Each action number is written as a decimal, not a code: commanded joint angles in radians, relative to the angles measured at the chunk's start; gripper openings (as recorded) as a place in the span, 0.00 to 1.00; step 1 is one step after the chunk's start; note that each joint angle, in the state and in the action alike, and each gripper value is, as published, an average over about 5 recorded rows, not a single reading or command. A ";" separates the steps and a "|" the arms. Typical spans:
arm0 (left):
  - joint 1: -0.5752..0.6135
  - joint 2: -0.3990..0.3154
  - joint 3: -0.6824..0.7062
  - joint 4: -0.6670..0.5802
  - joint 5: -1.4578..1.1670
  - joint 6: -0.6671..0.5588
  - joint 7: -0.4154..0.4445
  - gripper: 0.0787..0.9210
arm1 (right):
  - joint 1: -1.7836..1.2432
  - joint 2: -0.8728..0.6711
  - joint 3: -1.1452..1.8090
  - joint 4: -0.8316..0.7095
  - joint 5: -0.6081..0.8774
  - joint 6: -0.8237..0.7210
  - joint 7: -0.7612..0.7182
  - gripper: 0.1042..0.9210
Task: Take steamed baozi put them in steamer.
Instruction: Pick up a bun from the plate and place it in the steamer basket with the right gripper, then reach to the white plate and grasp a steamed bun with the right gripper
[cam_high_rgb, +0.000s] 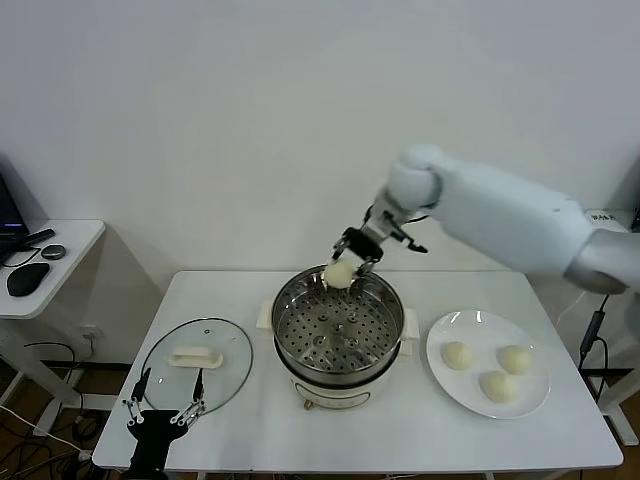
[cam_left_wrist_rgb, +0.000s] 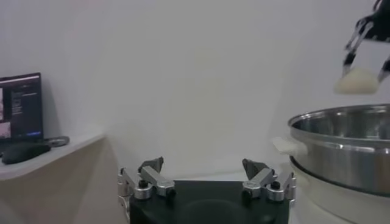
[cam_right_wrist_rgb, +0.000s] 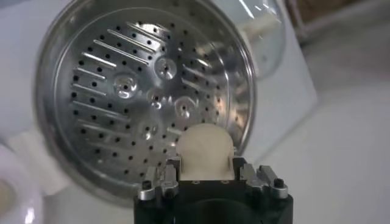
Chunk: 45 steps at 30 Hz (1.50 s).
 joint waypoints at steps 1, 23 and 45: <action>-0.003 -0.004 -0.011 -0.002 -0.003 0.002 0.000 0.88 | -0.043 0.159 -0.072 -0.088 -0.173 0.211 0.014 0.50; -0.009 -0.007 -0.019 0.010 -0.010 0.001 -0.001 0.88 | -0.130 0.165 0.035 -0.212 -0.389 0.353 0.073 0.59; -0.018 0.022 -0.014 -0.010 -0.028 0.004 0.002 0.88 | 0.293 -0.423 -0.241 0.468 0.267 -0.610 0.021 0.88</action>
